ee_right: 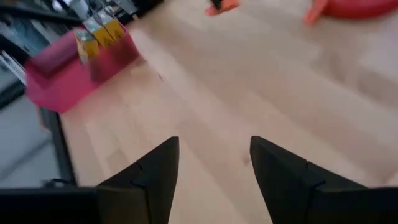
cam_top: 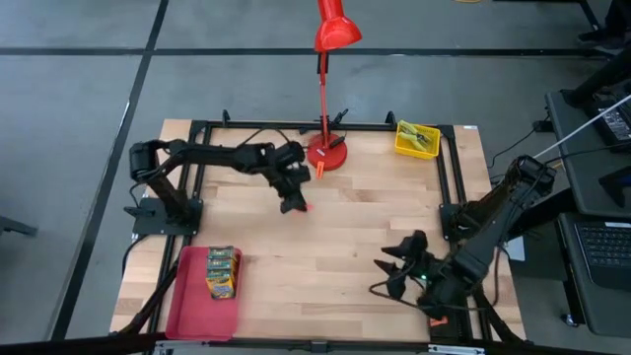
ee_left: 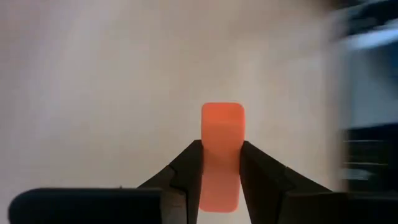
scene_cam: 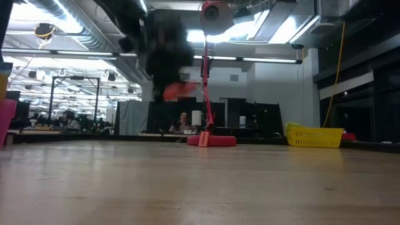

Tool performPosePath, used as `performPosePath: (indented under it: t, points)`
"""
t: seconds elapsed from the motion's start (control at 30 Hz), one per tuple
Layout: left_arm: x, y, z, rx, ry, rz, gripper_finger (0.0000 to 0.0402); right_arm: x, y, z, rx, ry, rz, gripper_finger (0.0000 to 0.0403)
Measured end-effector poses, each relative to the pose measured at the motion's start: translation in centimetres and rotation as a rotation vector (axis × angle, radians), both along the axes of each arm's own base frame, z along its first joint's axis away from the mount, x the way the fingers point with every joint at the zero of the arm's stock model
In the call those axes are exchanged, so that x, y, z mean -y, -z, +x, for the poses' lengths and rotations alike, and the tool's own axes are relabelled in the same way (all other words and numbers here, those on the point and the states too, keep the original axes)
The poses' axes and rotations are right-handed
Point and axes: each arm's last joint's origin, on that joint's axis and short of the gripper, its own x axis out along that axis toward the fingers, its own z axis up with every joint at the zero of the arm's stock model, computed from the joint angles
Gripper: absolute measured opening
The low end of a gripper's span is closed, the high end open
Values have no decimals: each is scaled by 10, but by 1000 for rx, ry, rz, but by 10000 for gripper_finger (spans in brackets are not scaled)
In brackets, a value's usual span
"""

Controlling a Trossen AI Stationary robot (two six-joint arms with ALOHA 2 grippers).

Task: Pick & Place School Supplies
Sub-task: Put the eraser into the black bin

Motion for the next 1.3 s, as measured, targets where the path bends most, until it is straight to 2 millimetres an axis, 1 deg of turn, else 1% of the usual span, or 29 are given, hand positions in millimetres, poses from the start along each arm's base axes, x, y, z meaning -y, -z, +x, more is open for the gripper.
performPosePath:
  t: [0.13,0.23,0.3,0.37,0.5,0.63,0.77,1.13,1.3]
  points:
    - [30,-25,17,205,121,-209,88,11,-4,23,-37,-89,-116,203]
    - [55,-42,30,279,204,-332,88,17,-11,43,-40,-221,-198,203]
    - [72,-52,35,308,259,-371,88,21,-18,58,-6,-311,-235,203]
    - [86,-58,39,327,290,-386,88,26,-25,72,39,-397,-258,200]
    - [102,-60,41,317,294,-404,88,40,-30,88,60,-522,-305,189]
    - [111,-61,41,311,293,-405,88,48,-36,99,113,-664,-314,177]
    - [115,-65,43,345,275,-404,88,56,-37,105,129,-728,-335,168]
    - [116,-69,46,381,239,-412,88,71,-43,115,177,-728,-396,162]
    - [114,-73,48,416,228,-414,88,76,-38,125,198,-739,-389,162]
